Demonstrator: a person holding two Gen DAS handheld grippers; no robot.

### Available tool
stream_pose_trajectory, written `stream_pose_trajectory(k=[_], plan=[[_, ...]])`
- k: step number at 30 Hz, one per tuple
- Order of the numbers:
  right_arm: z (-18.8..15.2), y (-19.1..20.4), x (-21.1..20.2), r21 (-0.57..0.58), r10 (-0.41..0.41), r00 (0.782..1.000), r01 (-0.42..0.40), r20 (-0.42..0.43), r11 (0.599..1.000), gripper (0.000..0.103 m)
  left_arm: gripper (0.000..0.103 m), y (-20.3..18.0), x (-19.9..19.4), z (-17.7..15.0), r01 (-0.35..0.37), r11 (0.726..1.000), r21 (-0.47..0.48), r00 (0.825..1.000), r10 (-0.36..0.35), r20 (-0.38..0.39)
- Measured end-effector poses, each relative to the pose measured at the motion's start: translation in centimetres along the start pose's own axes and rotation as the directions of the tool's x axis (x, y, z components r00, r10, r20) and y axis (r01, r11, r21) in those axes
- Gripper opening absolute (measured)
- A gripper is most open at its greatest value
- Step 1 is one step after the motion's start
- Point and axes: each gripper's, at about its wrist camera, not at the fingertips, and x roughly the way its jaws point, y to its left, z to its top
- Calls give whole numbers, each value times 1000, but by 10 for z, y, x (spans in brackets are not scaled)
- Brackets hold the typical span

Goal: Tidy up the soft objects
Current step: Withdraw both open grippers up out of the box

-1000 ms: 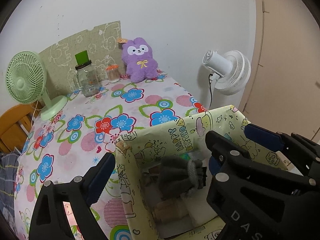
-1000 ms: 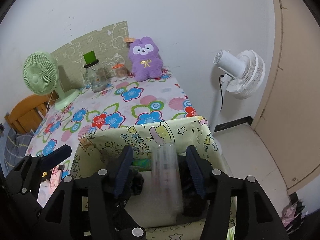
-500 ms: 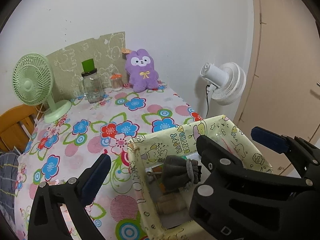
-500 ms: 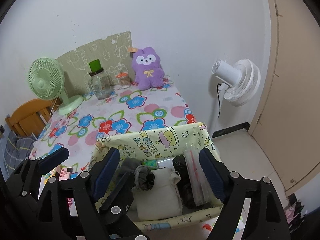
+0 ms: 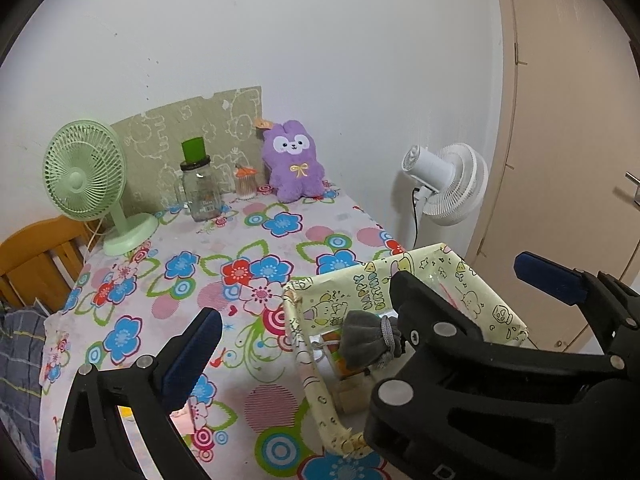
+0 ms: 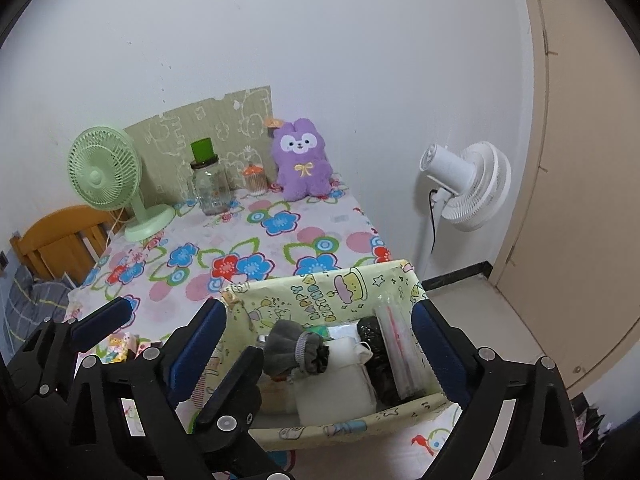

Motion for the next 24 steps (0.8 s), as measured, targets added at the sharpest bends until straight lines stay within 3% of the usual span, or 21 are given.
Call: stream_pose_trajectory(k=[9,24], plan=[[-4,20,-21,1,1,999,-1,35,1000,102,103,14,-23,-4,-5,1000,4,999,5,39],[-12,56,-36,-26,21,998,-20,51,999,103,103,45,-47,-18,-37,999,-31,997,39,73]])
